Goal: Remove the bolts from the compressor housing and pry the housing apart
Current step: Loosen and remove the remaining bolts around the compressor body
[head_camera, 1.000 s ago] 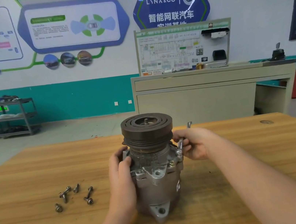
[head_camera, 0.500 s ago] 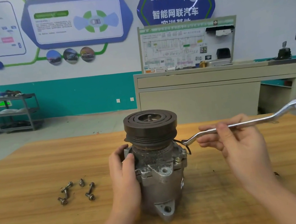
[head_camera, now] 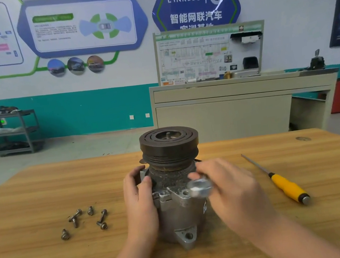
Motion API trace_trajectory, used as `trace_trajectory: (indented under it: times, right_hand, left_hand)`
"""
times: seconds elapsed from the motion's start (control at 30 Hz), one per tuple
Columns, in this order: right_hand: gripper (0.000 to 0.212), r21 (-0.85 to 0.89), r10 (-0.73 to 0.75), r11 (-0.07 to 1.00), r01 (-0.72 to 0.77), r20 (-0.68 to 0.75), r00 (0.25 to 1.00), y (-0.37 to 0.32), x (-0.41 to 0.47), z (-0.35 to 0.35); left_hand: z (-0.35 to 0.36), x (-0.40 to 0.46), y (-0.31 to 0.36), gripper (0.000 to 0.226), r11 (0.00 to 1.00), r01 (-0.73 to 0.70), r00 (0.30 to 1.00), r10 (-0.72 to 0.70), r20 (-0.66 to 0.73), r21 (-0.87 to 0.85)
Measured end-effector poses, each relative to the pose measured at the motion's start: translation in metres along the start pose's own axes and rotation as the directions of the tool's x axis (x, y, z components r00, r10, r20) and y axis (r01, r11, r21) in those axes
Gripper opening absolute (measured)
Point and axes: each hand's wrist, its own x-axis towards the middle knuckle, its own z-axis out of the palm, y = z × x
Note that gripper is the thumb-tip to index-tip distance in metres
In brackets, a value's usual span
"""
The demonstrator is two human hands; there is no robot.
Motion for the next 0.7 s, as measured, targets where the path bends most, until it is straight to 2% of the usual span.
trace_trajectory:
  times: [0.07,0.17,0.2,0.27,0.3,0.33,0.37,0.43,0.47,0.5,0.57,0.63,0.7]
  right_hand:
    - [0.009,-0.029,-0.104,0.994,0.104,-0.003,0.995,0.004,-0.001,0.004]
    - [0.031,-0.037,-0.125,0.992,0.122,-0.100,0.987,0.013,-0.007,0.002]
    - [0.037,0.007,-0.079,0.997,0.080,-0.133,0.988,0.014,-0.012,0.001]
    - [0.029,0.248,0.153,0.963,-0.106,-0.181,0.971,0.012,-0.020,-0.001]
    - [0.020,0.410,0.312,0.886,-0.217,-0.182,0.932,0.009,-0.022,-0.001]
    - [0.015,0.564,0.473,0.766,-0.309,-0.169,0.864,0.006,-0.023,0.001]
    - [0.015,0.695,0.634,0.613,-0.376,-0.148,0.759,0.006,-0.021,0.002]
    - [0.014,0.865,0.884,0.250,-0.436,-0.020,0.467,0.016,-0.011,0.005]
    - [0.015,0.894,0.938,0.062,-0.443,0.099,0.333,0.027,-0.005,0.006]
    - [0.016,0.886,0.944,-0.109,-0.450,0.235,0.233,0.039,0.003,0.007]
    - [0.018,0.789,0.873,-0.355,-0.502,0.471,0.123,0.061,0.016,0.014]
    - [0.020,0.672,0.773,-0.482,-0.561,0.628,0.089,0.073,0.023,0.025]
    - [0.023,0.611,0.691,-0.554,-0.565,0.716,0.097,0.078,0.025,0.031]
  left_hand:
    - [-0.001,0.000,0.000,0.048,1.000,-0.009,1.000,0.009,0.000,-0.001]
    - [-0.001,0.000,-0.001,0.048,1.000,-0.001,1.000,0.001,0.002,-0.016]
    - [-0.001,0.000,-0.001,0.048,1.000,0.004,1.000,-0.004,0.007,-0.019]
    - [-0.001,0.001,-0.002,0.047,1.000,0.011,1.000,-0.011,0.011,-0.024]
    - [-0.001,0.001,-0.003,0.047,1.000,0.012,1.000,-0.012,0.012,-0.024]
    - [-0.001,0.001,-0.004,0.046,1.000,0.012,1.000,-0.011,0.013,-0.024]
    - [-0.002,0.002,-0.005,0.046,1.000,0.008,1.000,-0.008,0.014,-0.024]
    - [-0.002,0.002,-0.005,0.046,1.000,0.000,1.000,0.000,0.020,-0.025]
    - [-0.002,0.002,-0.005,0.046,1.000,-0.002,1.000,0.002,0.024,-0.024]
    - [-0.002,0.002,-0.004,0.046,1.000,-0.003,1.000,0.004,0.029,-0.026]
    - [-0.002,0.002,-0.004,0.047,1.000,-0.002,0.999,0.003,0.034,-0.031]
    - [-0.004,0.002,-0.005,0.048,1.000,-0.004,0.999,0.005,0.036,-0.028]
    - [-0.005,0.002,-0.005,0.053,1.000,-0.021,0.999,0.022,0.046,-0.018]
